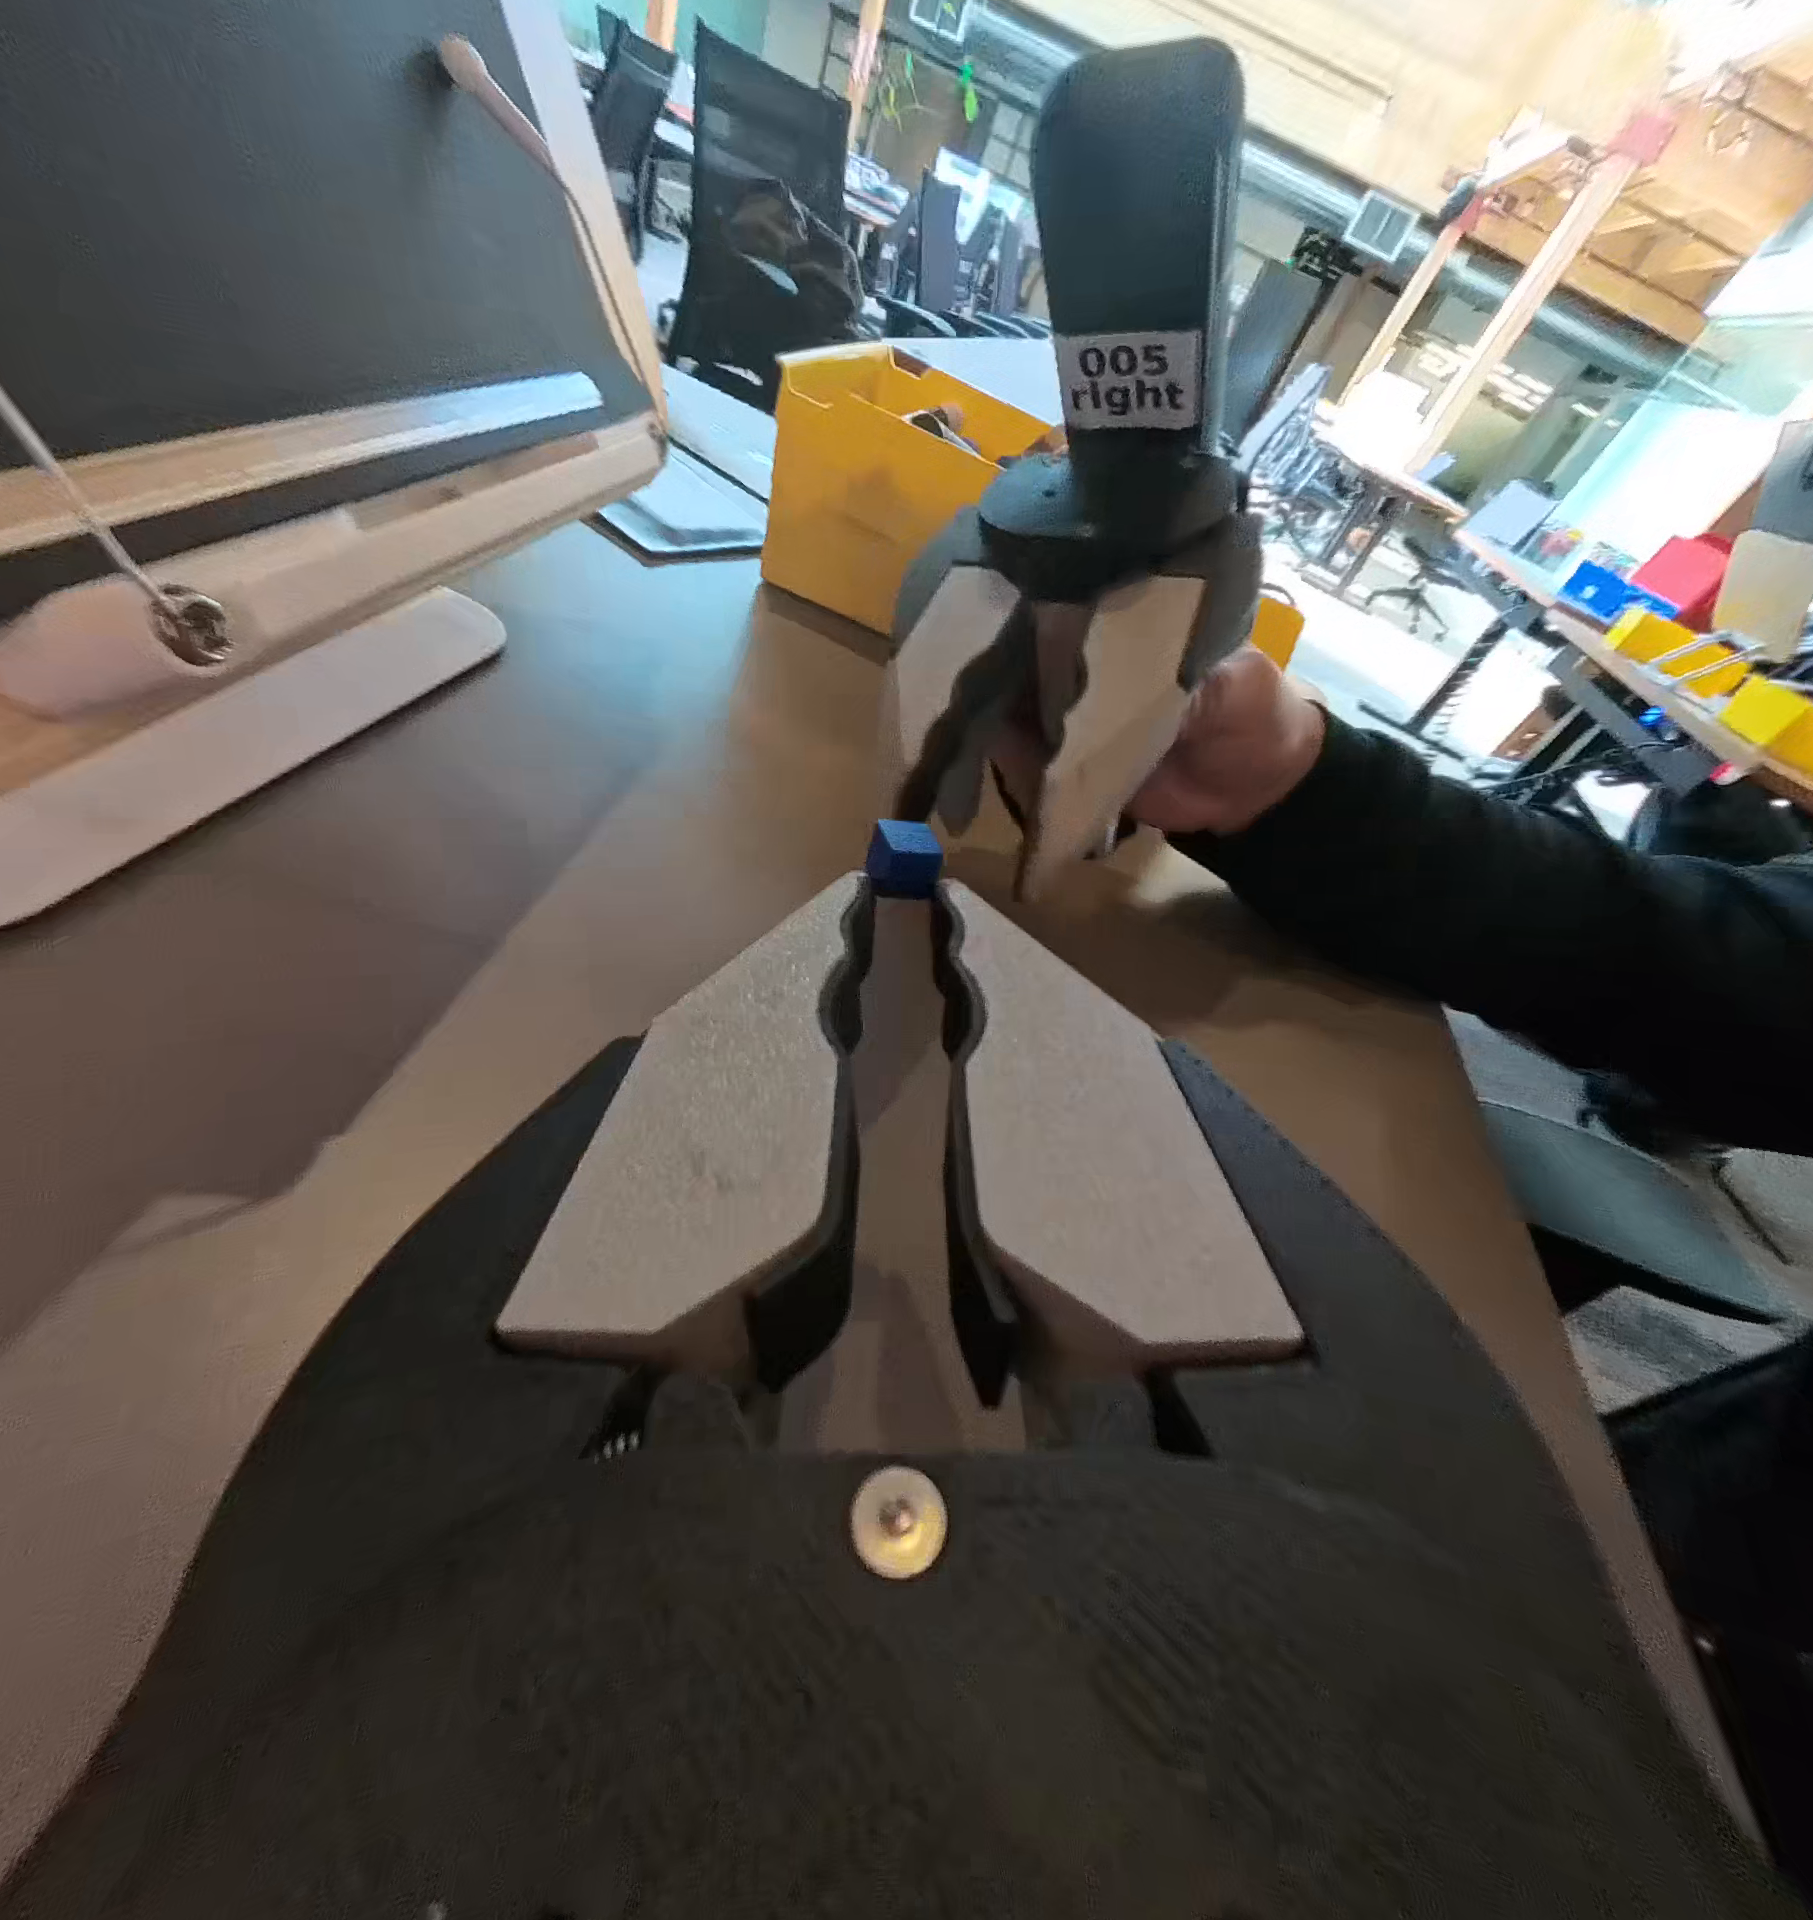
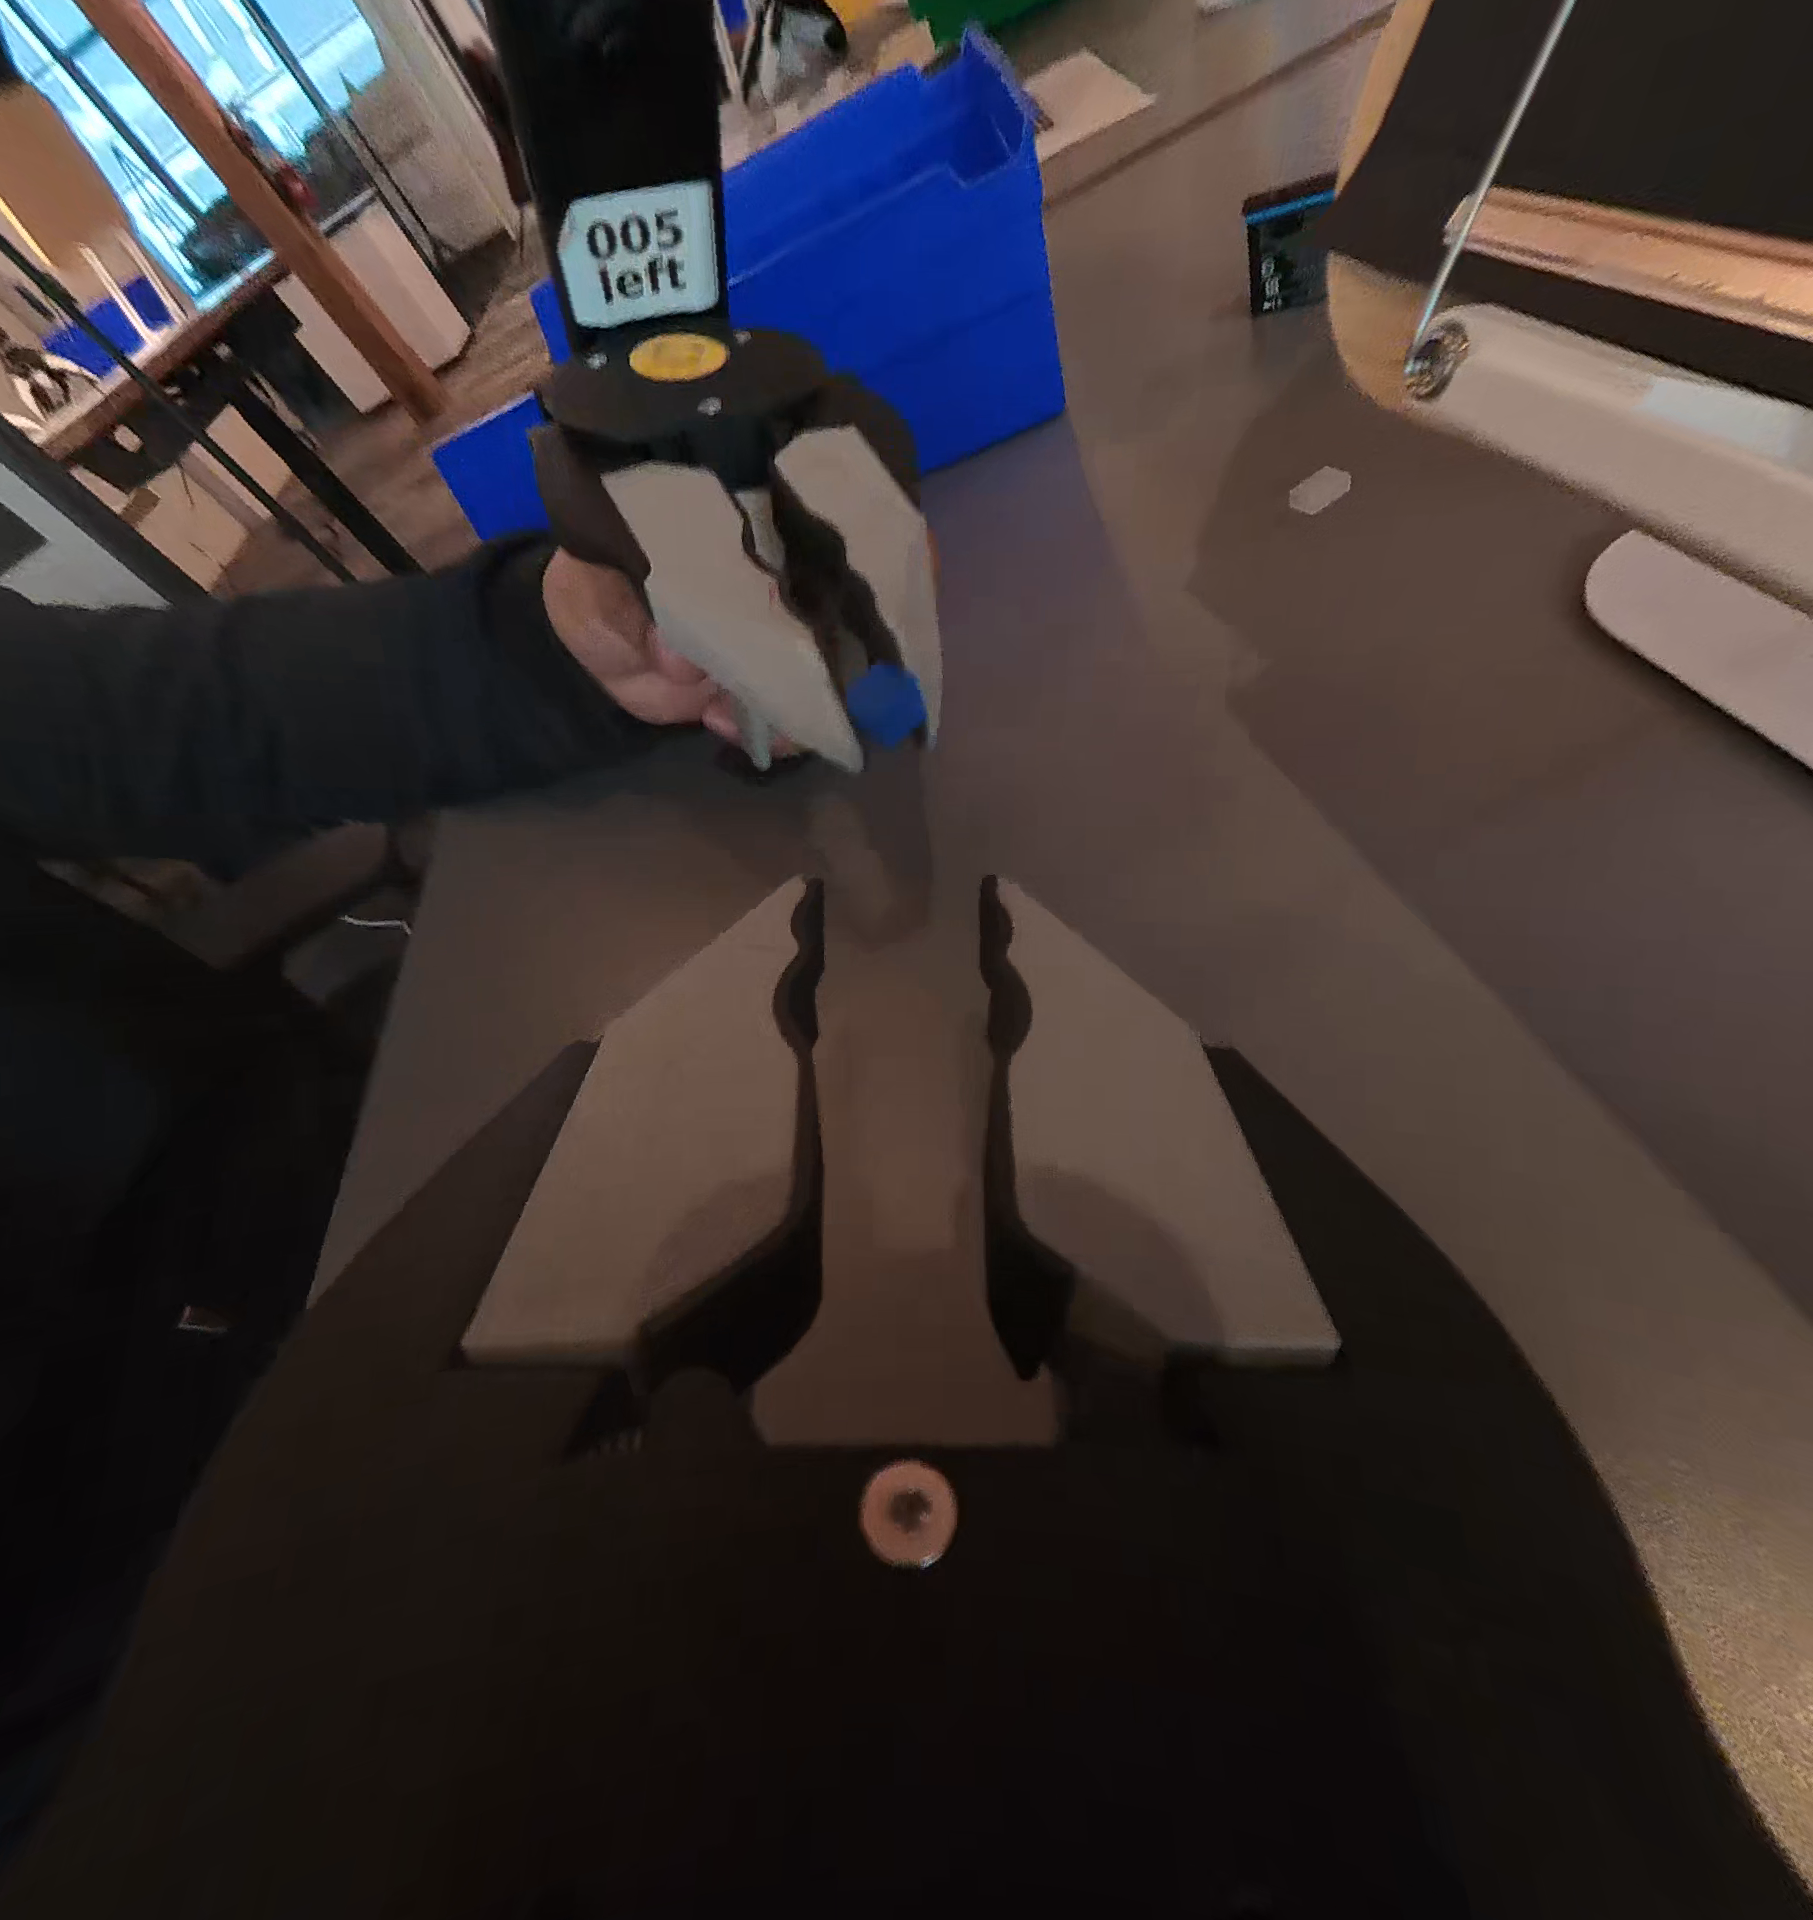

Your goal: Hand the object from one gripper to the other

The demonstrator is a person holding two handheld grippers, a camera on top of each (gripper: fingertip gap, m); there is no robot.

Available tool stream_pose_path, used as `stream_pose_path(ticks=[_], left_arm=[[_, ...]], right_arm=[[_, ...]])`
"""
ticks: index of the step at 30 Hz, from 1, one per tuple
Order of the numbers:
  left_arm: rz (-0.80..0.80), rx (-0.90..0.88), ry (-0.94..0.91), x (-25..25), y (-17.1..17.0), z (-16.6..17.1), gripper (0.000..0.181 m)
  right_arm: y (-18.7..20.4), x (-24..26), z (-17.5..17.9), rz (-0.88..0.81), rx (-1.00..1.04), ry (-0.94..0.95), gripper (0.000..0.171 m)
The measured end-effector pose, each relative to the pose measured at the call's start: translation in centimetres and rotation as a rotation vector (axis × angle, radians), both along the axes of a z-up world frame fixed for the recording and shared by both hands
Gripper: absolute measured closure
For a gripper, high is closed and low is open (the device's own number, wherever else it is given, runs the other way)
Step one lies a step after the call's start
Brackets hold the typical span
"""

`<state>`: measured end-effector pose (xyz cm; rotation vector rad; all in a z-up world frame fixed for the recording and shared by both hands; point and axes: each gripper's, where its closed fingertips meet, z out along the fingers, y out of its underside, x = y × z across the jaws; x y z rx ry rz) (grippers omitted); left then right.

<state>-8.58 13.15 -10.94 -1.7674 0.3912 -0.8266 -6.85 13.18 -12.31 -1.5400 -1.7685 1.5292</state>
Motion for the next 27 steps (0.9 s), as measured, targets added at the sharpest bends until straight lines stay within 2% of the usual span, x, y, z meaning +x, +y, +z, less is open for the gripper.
stream_pose_path(ticks=[4,8,11,14,20,22,24,27], left_arm=[[0.062,0.066,0.217,-0.8,0.5,-1.0,0.173],[0.102,0.24,0.541,0.2,0.5,-1.7,0.173],[0.104,0.328,0.67,1.4,0.2,-1.7,0.173],[0.114,0.382,0.714,1.8,0.0,-1.2,0.173],[0.128,0.436,0.879,1.7,0.1,-2.1,0.173],[0.143,0.437,0.88,1.6,0.2,-2.2,0.173],[0.125,0.397,0.844,1.7,0.1,-2.5,0.164],[0.056,0.264,0.688,1.8,-0.3,-3.1,0.154]], right_arm=[[-0.6,-0.4,-0.1,0.002,-0.066,-0.018,0.143],[-0.3,-0.7,0.4,-0.024,-0.155,0.008,0.142],[-0.3,-0.8,0.6,-0.027,-0.19,0.008,0.143],[-0.6,-0.8,0.4,-0.01,-0.162,0.003,0.143],[-1.4,-0.7,-0.2,0.019,-0.077,-0.004,0.161],[-1.3,-0.7,-0.3,0.01,-0.021,0.002,0.161],[-0.6,-0.8,-0.3,-0.028,0.101,0.024,0.162],[1.2,-0.8,-0.1,-0.12,0.412,0.069,0.162]])
